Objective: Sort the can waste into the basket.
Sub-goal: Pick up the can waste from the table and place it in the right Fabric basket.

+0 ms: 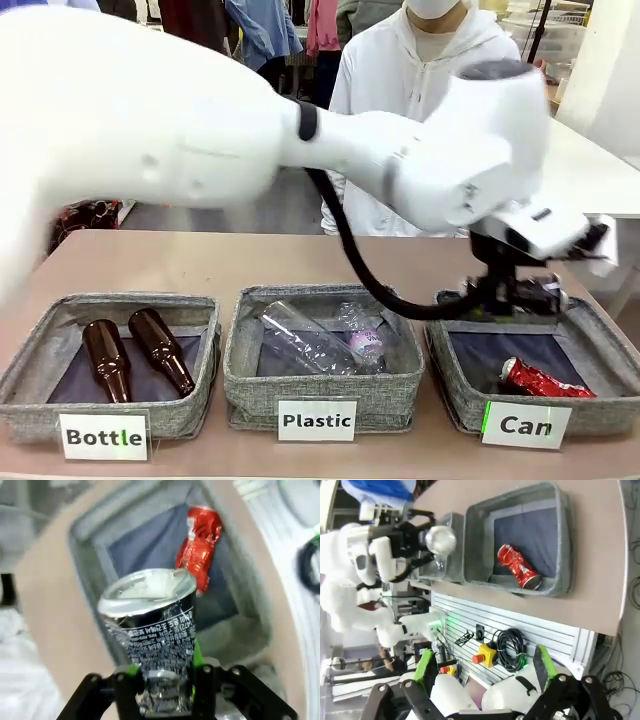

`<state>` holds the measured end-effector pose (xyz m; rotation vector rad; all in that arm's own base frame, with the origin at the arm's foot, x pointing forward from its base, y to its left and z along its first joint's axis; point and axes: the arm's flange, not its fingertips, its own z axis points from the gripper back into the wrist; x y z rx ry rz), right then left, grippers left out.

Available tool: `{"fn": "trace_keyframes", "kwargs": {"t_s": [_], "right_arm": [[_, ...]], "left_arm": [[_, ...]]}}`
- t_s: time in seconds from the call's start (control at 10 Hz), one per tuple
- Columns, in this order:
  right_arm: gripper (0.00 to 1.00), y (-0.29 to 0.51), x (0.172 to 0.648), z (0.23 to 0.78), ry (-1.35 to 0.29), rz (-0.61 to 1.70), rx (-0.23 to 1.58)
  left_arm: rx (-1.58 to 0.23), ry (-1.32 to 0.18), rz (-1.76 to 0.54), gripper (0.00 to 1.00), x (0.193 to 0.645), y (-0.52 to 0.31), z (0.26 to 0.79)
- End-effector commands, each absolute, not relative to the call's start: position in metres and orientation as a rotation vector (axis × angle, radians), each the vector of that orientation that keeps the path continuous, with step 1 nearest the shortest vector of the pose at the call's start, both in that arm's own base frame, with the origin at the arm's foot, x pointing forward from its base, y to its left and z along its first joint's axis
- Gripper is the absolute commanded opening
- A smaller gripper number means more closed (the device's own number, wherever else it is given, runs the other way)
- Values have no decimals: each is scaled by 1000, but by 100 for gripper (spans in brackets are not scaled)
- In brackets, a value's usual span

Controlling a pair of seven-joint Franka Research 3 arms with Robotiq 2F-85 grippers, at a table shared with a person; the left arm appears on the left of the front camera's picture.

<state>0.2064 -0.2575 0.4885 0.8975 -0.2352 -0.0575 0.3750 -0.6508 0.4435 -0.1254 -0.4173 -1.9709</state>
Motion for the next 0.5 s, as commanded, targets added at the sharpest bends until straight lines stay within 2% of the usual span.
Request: {"fn": "trace_keyframes", "kwargs": {"t_s": [0.0, 0.4], "right_arm": [[100, -251, 210, 493, -209, -28, 904], [100, -251, 210, 493, -209, -28, 904]], "left_arm": [[-156, -355, -1983, 37, 390, -687, 449], [-109, -334, -2002, 37, 387, -694, 438]]}}
